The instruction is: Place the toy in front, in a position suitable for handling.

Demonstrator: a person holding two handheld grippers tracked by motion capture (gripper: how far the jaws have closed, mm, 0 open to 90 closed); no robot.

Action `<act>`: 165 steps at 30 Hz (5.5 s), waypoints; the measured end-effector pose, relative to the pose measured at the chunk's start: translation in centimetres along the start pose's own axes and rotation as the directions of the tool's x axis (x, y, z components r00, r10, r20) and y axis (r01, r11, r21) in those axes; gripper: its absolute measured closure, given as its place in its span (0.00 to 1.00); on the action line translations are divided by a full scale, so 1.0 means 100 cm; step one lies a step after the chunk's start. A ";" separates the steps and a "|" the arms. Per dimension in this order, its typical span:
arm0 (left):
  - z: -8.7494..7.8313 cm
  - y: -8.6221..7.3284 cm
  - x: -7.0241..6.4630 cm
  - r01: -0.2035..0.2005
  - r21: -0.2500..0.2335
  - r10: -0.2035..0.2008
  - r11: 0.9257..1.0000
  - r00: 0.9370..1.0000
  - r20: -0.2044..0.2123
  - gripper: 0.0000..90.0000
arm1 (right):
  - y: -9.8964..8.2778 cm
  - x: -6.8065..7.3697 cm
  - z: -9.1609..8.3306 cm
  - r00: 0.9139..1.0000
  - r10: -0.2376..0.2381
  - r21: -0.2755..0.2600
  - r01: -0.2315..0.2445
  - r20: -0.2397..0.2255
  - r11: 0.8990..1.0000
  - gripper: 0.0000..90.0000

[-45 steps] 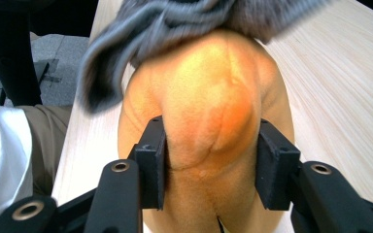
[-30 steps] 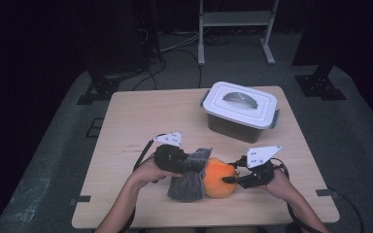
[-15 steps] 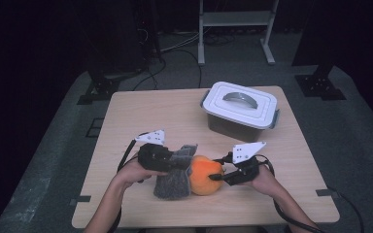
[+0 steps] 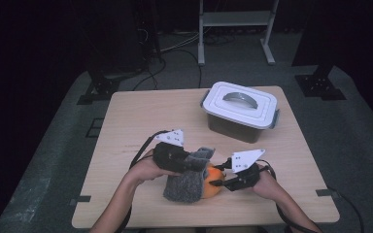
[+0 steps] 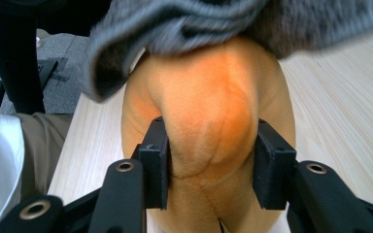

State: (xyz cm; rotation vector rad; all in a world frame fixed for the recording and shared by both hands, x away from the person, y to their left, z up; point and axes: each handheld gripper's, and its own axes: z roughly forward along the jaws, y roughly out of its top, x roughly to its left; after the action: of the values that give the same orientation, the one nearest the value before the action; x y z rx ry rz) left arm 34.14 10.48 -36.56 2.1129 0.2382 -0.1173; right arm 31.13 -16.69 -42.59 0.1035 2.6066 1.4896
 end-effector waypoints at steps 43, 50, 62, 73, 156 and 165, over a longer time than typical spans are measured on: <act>0.028 -0.022 0.007 0.093 -0.029 -0.092 0.995 0.995 0.032 0.75 | 0.014 0.001 -0.024 0.980 0.184 0.089 -0.190 0.075 0.978 0.19; 0.024 -0.022 0.006 0.080 -0.031 -0.079 0.996 0.996 0.035 0.76 | 0.012 -0.002 -0.014 0.988 0.141 0.093 -0.146 0.060 0.985 0.47; -0.026 -0.027 0.011 0.097 -0.120 -0.097 0.988 0.995 0.001 0.75 | 0.026 -0.013 0.004 0.998 0.060 -0.076 -0.061 -0.019 0.995 0.61; -0.004 -0.051 0.023 0.163 -0.056 -0.163 0.985 0.987 -0.001 0.75 | 0.003 -0.026 -0.001 0.998 0.045 -0.025 -0.046 -0.041 0.999 0.57; -0.021 -0.045 -0.004 0.111 -0.066 -0.115 0.992 0.991 -0.061 0.72 | -0.013 0.000 -0.008 0.975 0.212 -0.021 -0.214 -0.073 0.977 0.74; -0.055 -0.054 0.005 0.141 -0.075 -0.153 0.987 0.967 -0.202 0.71 | 0.009 -0.008 0.000 0.998 0.038 -0.030 -0.040 -0.042 0.999 0.75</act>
State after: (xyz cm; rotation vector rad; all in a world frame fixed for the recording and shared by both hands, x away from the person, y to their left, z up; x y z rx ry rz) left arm 33.43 17.95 -38.23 2.0466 0.5174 0.0234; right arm 31.89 -16.33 -41.76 0.1222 2.6276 1.5604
